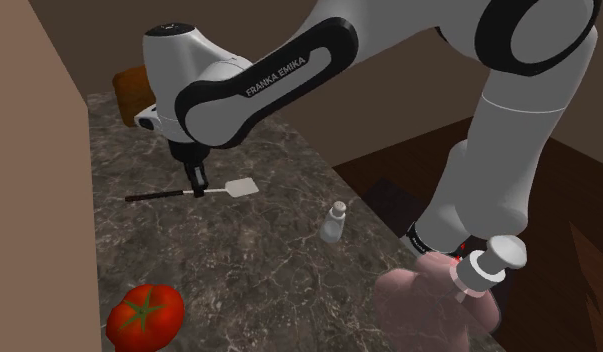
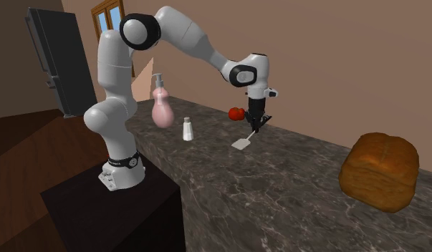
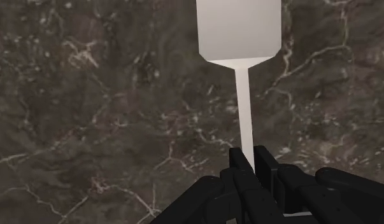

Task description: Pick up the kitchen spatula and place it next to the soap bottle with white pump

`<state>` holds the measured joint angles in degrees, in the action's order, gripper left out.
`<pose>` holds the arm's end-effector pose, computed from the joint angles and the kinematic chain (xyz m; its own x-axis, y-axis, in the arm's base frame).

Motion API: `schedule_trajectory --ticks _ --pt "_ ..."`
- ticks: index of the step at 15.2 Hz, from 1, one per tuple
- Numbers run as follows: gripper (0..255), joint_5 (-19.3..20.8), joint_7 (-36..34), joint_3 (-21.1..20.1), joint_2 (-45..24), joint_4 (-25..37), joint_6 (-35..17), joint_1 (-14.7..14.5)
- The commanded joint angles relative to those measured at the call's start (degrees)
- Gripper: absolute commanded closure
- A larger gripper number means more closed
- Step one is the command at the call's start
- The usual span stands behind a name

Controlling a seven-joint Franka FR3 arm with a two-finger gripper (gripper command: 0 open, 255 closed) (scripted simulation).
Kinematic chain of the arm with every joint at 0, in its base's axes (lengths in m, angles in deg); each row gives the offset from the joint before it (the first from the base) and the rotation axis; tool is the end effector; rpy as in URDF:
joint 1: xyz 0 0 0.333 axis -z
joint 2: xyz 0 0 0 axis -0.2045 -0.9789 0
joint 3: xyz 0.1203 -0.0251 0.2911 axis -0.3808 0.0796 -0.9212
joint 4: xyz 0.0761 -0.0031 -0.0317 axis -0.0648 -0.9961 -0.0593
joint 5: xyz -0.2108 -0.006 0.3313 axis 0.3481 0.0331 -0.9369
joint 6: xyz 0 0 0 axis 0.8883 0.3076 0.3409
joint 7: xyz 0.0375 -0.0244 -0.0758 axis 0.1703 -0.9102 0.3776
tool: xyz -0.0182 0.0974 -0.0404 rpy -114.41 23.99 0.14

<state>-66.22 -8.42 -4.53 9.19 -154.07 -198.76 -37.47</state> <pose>0.4783 0.3784 0.3693 0.2894 0.9549 0.0667 0.9570 -0.2900 -0.0004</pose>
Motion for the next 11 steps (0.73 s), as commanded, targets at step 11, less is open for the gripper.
schedule_trajectory --ticks 11 --pt "255 -1.01 0.46 -0.24 3.67 4.89 8.49 0.28"
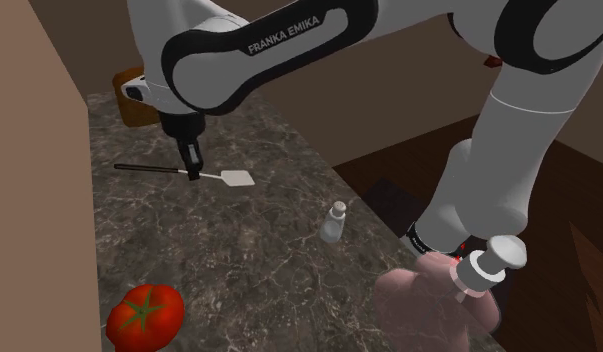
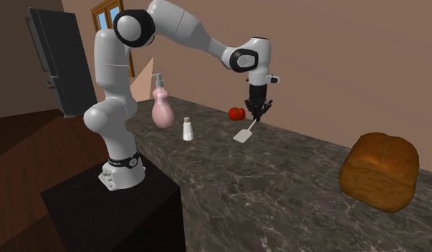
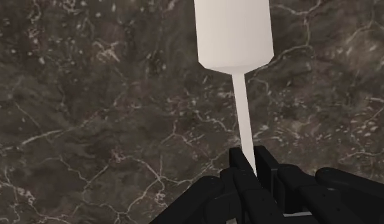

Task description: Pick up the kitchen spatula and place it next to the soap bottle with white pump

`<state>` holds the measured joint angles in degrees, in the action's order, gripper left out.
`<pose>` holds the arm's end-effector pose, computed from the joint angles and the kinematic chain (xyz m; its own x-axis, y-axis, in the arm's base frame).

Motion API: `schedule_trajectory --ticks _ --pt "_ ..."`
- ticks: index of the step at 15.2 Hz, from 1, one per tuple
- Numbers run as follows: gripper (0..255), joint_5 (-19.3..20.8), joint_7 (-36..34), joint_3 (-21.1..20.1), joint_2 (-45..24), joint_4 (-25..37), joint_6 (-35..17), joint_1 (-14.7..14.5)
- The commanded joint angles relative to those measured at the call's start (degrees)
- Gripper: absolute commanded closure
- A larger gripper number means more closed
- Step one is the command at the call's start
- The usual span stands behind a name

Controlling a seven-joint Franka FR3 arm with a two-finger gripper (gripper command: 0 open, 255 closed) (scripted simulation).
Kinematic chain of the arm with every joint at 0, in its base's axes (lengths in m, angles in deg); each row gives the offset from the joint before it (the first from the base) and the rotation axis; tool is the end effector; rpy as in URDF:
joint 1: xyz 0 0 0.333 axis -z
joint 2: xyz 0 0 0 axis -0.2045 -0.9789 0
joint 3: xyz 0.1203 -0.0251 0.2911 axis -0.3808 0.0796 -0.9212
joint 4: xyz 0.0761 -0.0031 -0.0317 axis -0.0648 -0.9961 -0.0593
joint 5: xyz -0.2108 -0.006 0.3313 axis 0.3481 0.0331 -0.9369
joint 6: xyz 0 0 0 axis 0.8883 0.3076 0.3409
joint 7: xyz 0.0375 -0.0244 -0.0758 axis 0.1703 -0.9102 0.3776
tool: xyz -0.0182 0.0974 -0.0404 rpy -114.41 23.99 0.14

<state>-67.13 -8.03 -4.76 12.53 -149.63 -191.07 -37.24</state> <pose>0.4785 0.3786 0.4276 0.2895 0.9549 0.0668 0.9570 -0.2901 -0.0003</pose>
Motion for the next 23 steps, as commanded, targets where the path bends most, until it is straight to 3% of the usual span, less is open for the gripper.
schedule_trajectory --ticks 1,23 --pt "255 -0.15 0.09 -0.02 0.56 0.94 1.51 0.05" --pt "255 -0.59 -0.03 -0.17 2.49 15.50 17.95 0.05"
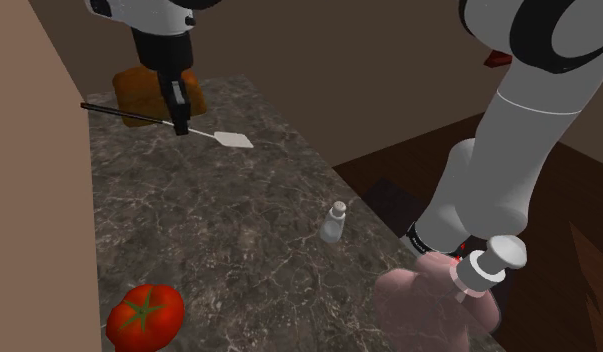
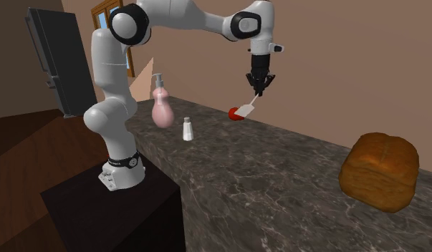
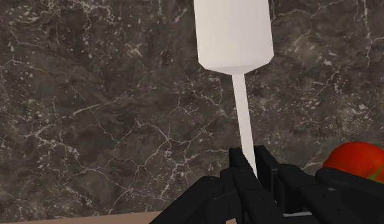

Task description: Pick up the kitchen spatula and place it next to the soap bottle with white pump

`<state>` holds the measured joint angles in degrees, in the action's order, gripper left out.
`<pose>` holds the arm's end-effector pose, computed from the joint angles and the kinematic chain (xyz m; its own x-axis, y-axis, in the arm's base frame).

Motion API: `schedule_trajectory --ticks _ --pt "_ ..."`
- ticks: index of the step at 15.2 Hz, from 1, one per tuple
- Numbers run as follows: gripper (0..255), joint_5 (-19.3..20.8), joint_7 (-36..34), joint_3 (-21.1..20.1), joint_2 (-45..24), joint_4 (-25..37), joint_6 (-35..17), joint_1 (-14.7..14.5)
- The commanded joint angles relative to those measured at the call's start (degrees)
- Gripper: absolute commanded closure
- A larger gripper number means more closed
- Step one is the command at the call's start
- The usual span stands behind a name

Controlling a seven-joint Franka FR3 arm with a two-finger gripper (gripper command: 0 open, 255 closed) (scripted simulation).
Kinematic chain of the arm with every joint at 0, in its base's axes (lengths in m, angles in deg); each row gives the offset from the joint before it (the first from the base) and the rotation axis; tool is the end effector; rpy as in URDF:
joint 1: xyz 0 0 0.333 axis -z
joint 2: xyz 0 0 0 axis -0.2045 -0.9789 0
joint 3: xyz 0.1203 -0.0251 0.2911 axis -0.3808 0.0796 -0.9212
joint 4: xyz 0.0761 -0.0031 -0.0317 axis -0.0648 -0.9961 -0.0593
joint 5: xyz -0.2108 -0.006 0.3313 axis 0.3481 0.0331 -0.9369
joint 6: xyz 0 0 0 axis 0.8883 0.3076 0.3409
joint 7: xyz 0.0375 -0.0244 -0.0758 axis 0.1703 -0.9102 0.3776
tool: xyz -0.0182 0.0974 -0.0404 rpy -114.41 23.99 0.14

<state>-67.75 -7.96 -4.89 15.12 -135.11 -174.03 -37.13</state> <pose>0.4786 0.3774 0.5491 0.2895 0.9548 0.0668 0.9570 -0.2901 -0.0003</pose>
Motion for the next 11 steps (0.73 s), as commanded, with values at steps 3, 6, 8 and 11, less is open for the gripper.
schedule_trajectory --ticks 3,6,8,11 --pt "255 0.10 -0.21 -0.07 -0.35 3.61 3.30 -0.12" --pt "255 0.21 -0.33 -0.10 -0.73 6.44 5.75 -0.20" --pt "255 0.30 -0.42 -0.13 -1.08 8.45 7.42 -0.27" --pt "255 0.47 -0.58 -0.18 -1.74 11.66 9.99 -0.40"
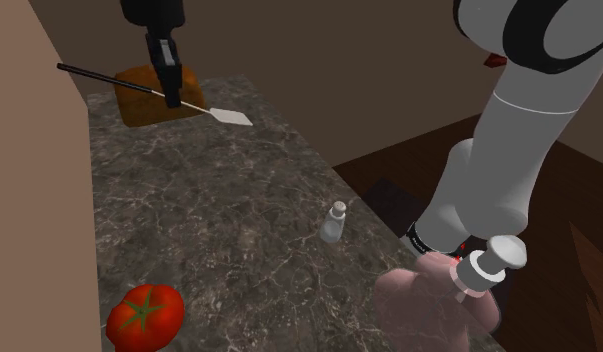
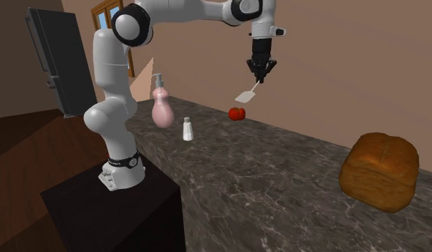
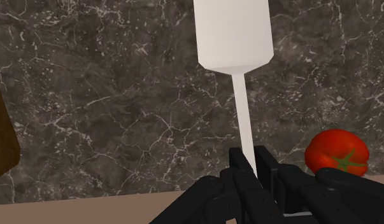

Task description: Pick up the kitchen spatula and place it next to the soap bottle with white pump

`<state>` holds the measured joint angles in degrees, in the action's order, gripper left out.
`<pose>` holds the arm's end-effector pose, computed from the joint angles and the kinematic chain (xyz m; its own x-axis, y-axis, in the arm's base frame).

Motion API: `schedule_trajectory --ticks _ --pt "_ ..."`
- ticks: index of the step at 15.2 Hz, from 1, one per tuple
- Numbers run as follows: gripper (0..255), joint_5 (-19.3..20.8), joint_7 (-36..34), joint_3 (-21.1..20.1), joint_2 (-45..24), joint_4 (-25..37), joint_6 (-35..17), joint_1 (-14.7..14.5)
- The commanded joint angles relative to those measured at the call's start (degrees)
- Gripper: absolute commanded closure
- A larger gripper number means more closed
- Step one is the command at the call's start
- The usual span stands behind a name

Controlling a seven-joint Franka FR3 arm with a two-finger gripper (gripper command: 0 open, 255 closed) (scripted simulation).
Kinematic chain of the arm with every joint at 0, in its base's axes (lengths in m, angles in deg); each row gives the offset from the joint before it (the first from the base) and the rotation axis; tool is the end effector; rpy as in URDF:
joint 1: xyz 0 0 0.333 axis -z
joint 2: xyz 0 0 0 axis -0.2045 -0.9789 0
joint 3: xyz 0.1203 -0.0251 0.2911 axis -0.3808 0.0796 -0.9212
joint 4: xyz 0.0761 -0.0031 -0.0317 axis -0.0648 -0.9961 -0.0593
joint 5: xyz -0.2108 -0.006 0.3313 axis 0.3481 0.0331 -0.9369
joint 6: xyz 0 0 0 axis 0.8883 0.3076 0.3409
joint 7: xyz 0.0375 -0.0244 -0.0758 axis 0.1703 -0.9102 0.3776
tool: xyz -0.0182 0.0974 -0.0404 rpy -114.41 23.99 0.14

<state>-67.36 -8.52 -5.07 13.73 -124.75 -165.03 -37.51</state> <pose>0.4777 0.3783 0.6073 0.2893 0.9549 0.0667 0.9570 -0.2899 -0.0003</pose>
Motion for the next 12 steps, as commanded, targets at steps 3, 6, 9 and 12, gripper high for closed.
schedule_trajectory --ticks 3,6,9,12 --pt "255 0.30 -0.20 -0.06 -1.19 4.80 3.66 -0.20" --pt "255 0.58 -0.41 -0.13 -2.26 8.64 6.46 -0.43" --pt "255 0.93 -0.65 -0.21 -3.59 12.91 9.42 -0.74" --pt "255 1.39 -0.91 -0.30 -5.27 17.74 12.61 -1.16"
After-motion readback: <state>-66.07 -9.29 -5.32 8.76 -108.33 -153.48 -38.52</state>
